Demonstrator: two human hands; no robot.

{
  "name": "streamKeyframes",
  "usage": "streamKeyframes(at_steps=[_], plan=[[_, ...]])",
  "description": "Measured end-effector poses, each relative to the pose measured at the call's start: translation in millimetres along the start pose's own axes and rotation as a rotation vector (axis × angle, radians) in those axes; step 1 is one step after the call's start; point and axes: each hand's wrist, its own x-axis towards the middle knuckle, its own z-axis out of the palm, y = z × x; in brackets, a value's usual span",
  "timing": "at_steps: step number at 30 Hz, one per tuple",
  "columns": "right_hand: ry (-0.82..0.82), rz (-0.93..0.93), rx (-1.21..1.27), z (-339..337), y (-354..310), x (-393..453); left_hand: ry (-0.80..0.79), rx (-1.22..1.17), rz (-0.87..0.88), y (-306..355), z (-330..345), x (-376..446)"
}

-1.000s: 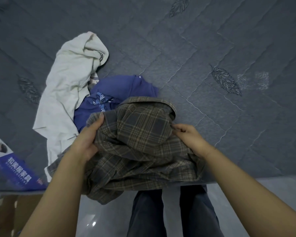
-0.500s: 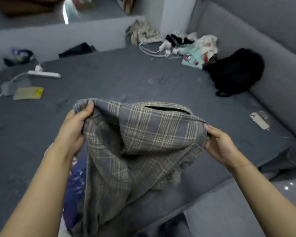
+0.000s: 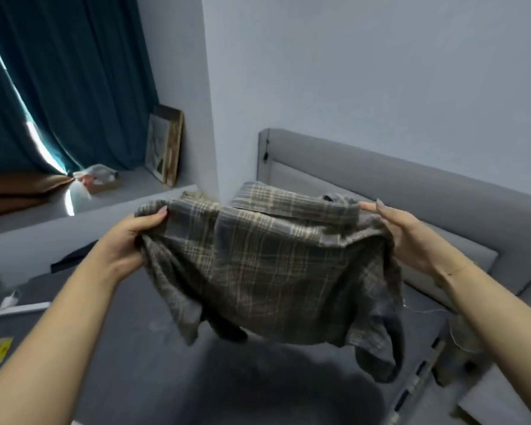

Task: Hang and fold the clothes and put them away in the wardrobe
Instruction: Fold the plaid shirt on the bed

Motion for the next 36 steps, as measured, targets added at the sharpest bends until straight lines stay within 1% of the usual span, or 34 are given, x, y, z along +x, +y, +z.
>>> streamKeyframes(at_steps=[1,2,4,6,7,8,9,10,11,13,14,15,16,18,19,20,21,22,23,24,25,27,29,30,31,33,34,35,36], plan=[[0.029,-0.029,-0.038,-8.0,-5.0,0.3,-0.029,0.017,0.000,1.8,-2.0,3.7],[0.060,-0.057,-0.140,-16.0,-8.1,0.8,-0.039,0.047,-0.009,1.4,-3.3,8.0],[0.053,-0.104,-0.512,-29.2,-8.4,1.8,-0.038,0.178,-0.054,-5.3,-4.4,14.4],[-0.034,-0.095,-0.919,-36.6,-5.0,3.4,-0.078,0.358,-0.129,-14.2,-2.5,16.1],[-0.073,-0.089,-1.053,-37.7,-2.0,4.7,-0.115,0.441,-0.176,-18.6,-0.9,14.4],[-0.089,-0.090,-1.128,-38.4,0.9,6.1,-0.152,0.515,-0.236,-23.4,1.4,11.3],[-0.086,-0.102,-1.139,-39.4,4.1,7.6,-0.188,0.591,-0.296,-28.3,3.3,8.1],[-0.062,-0.113,-1.075,-40.4,6.9,8.5,-0.222,0.665,-0.344,-32.9,5.1,5.5],[-0.031,-0.108,-0.952,-40.6,7.9,7.8,-0.247,0.734,-0.375,-36.9,8.1,3.0],[0.013,-0.071,-0.646,-41.0,5.6,6.1,-0.262,0.814,-0.373,-40.0,18.3,0.0],[0.007,-0.044,-0.525,-40.5,2.4,6.0,-0.248,0.794,-0.344,-39.5,23.8,-0.1],[-0.012,-0.022,-0.445,-40.3,-1.2,6.8,-0.215,0.710,-0.303,-38.2,27.8,0.9],[-0.037,-0.003,-0.380,-38.9,-5.6,7.3,-0.179,0.565,-0.270,-35.3,31.0,3.4],[-0.085,0.047,-0.271,-37.3,-14.2,8.8,-0.108,0.207,-0.234,-24.6,35.5,12.1],[-0.097,0.079,-0.223,-37.2,-17.3,9.8,-0.101,0.117,-0.217,-20.0,37.9,16.1],[-0.106,0.132,-0.182,-35.0,-20.8,10.0,-0.119,0.124,-0.200,-17.1,40.0,20.3],[-0.093,0.181,-0.147,-33.6,-22.7,11.6,-0.158,0.228,-0.199,-16.8,42.2,23.5],[-0.067,0.224,-0.106,-29.7,-24.5,12.5,-0.229,0.382,-0.221,-18.2,44.1,24.8],[-0.035,0.248,-0.056,-26.7,-24.8,15.2,-0.328,0.513,-0.276,-20.9,46.1,24.5],[-0.001,0.274,0.009,-22.6,-25.6,17.6,-0.443,0.590,-0.364,-26.1,48.2,23.8],[0.038,0.305,0.066,-19.9,-25.3,20.9,-0.543,0.618,-0.466,-33.2,50.5,23.2],[0.108,0.391,0.144,-15.7,-21.2,26.7,-0.723,0.585,-0.623,-51.9,59.4,21.6],[0.170,0.442,0.186,-14.9,-14.2,32.2,-0.834,0.537,-0.687,-75.3,74.9,17.0],[0.200,0.445,0.220,-15.3,-12.1,33.8,-0.832,0.544,-0.684,-87.7,84.3,14.3],[0.229,0.432,0.259,-17.8,-11.3,35.3,-0.772,0.556,-0.658,-96.7,95.1,10.4],[0.253,0.387,0.244,-28.0,-11.3,35.6,-0.525,0.568,-0.559,-104.7,108.0,9.4],[0.250,0.364,0.153,-33.7,-12.9,32.2,-0.402,0.531,-0.497,-104.1,109.4,13.5],[0.245,0.338,-0.048,-39.4,-15.2,26.7,-0.311,0.459,-0.440,-99.9,108.3,18.6],[0.234,0.302,-0.295,-44.5,-17.9,19.6,-0.260,0.382,-0.388,-92.5,105.7,23.3]])
